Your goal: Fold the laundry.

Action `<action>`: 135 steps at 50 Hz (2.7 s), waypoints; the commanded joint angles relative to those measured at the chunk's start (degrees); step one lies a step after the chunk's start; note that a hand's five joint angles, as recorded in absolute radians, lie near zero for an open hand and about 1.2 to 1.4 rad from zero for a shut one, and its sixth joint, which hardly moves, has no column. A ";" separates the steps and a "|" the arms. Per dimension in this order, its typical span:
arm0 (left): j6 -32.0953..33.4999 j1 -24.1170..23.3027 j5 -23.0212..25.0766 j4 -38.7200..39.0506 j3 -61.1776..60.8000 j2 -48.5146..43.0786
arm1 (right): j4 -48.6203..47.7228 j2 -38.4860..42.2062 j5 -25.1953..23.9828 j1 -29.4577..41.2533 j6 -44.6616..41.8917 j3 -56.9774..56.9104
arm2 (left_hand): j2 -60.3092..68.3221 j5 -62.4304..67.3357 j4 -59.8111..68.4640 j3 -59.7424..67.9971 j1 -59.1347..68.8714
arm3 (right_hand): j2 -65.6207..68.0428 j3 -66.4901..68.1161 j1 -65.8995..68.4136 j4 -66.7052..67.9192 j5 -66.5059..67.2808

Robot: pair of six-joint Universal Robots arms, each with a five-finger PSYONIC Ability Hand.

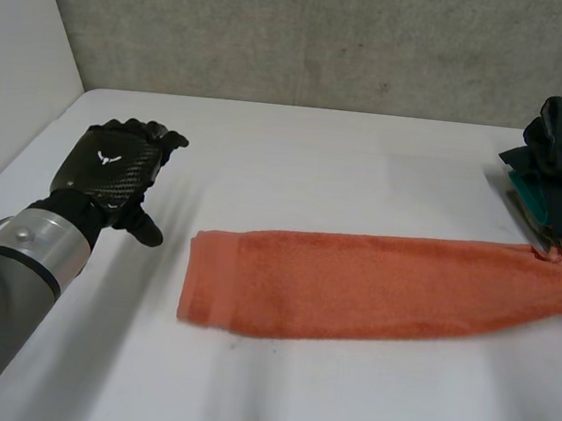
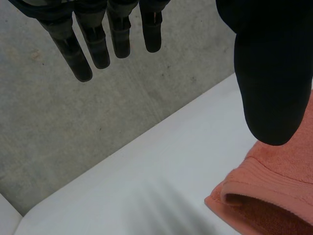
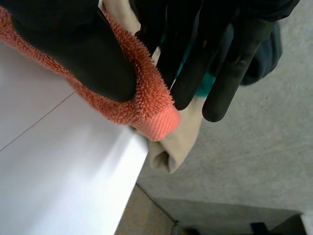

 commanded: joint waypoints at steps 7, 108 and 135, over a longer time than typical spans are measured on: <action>-0.04 -0.04 -0.48 -1.11 -0.09 3.33 | -13.54 -2.72 -1.53 37.82 7.30 -4.66 | -0.08 0.60 0.17 -0.03 0.72 | 12.68 11.88 17.21 11.22 12.20; 12.79 -14.63 -26.24 6.80 6.94 -10.20 | -15.31 3.51 6.30 59.19 -7.90 -0.53 | -1.59 -0.91 -1.35 -1.55 -0.80 | 12.68 11.88 17.21 11.22 12.20; -7.75 -18.93 -8.23 4.71 23.09 -20.46 | 1.98 -4.29 -0.49 43.75 48.08 -3.70 | 4.28 4.96 4.53 4.33 5.08 | -57.32 -58.12 -52.79 -58.78 -57.80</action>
